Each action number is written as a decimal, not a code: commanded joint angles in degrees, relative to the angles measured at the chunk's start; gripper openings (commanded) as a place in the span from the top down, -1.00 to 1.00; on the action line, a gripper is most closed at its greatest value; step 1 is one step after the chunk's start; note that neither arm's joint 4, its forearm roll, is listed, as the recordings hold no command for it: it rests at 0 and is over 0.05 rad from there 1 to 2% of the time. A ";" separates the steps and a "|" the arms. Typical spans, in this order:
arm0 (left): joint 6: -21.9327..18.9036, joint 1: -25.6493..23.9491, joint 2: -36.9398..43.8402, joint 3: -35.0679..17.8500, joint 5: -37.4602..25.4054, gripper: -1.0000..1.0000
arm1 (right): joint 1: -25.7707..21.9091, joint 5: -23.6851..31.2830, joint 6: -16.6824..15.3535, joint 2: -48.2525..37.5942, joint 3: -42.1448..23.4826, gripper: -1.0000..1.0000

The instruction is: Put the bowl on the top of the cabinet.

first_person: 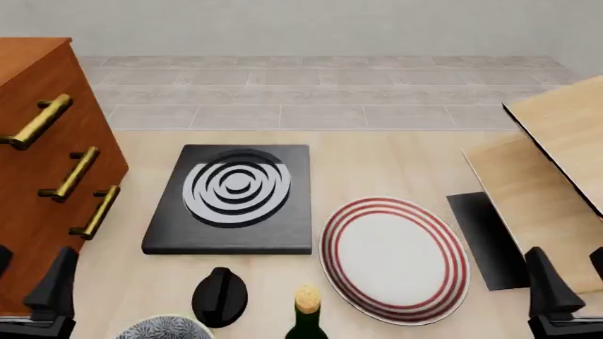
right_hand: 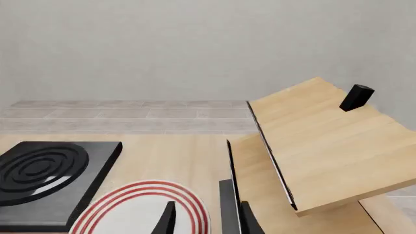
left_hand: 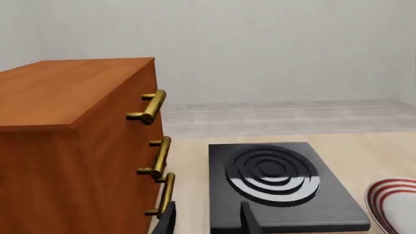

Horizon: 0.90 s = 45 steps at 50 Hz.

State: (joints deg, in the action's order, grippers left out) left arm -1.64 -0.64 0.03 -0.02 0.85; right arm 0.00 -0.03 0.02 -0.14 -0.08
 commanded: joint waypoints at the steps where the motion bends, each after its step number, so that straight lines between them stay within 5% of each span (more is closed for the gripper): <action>1: -3.53 -1.29 -0.02 -0.01 1.89 -1.00 | 0.01 -0.07 0.08 -0.30 -0.16 -1.00; 34: -5.29 -1.54 -0.01 -0.42 -2.01 -1.00 | 0.00 -0.07 0.05 -0.29 -0.16 -1.00; 45: -6.75 -2.01 -0.03 -2.80 -12.80 -1.00 | 0.01 -0.07 0.03 -0.28 -0.16 -1.00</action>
State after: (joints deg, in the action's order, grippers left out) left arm -7.09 -2.19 0.02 -1.44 -5.93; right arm 0.00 -0.11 0.05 -0.43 -0.24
